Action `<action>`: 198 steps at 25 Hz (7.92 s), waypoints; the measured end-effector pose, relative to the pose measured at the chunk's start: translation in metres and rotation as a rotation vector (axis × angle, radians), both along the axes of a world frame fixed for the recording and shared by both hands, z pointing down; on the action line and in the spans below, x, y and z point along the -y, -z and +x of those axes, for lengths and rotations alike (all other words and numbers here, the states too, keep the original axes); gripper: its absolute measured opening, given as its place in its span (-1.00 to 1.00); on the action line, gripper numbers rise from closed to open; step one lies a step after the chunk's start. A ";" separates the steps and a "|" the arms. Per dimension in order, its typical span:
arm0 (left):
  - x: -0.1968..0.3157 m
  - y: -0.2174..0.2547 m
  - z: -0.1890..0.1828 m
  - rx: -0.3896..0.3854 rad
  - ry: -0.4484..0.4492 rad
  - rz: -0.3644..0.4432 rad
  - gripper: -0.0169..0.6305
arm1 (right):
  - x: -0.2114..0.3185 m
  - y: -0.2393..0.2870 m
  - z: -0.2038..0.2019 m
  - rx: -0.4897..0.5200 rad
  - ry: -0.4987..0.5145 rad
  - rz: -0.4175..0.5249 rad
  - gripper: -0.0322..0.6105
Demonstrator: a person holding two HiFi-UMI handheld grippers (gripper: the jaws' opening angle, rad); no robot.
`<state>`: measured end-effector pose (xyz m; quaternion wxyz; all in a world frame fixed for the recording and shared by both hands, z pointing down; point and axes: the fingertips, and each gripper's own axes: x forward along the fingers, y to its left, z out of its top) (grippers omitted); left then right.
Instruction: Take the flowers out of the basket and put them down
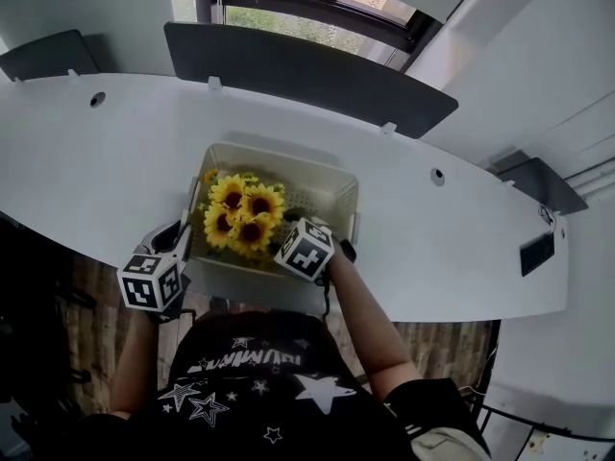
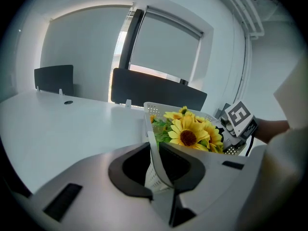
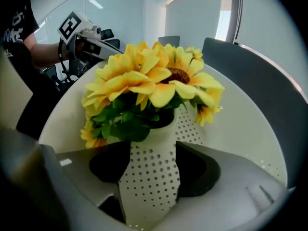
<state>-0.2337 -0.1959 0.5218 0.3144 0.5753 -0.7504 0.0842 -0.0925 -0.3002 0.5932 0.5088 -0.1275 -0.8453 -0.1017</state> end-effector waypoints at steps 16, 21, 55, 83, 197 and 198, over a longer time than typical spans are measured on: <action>0.000 0.000 0.000 -0.001 0.041 -0.006 -0.78 | -0.009 -0.016 -0.038 0.226 0.043 -0.073 0.66; 0.000 0.000 -0.001 0.006 0.049 -0.009 -0.78 | -0.011 -0.022 -0.048 0.249 0.035 -0.094 0.72; 0.001 0.000 -0.001 -0.012 0.074 0.003 -0.80 | -0.016 -0.017 -0.131 0.414 -0.049 -0.075 0.79; 0.002 0.000 0.004 -0.017 -0.033 0.045 -0.77 | -0.004 0.014 -0.114 0.458 -0.119 -0.076 0.79; 0.184 0.030 0.377 0.068 -0.402 0.187 -0.90 | 0.165 -0.013 0.331 0.628 -0.889 -0.020 0.76; 0.184 0.031 0.377 0.069 -0.403 0.186 -0.90 | 0.166 -0.013 0.332 0.645 -0.896 -0.025 0.76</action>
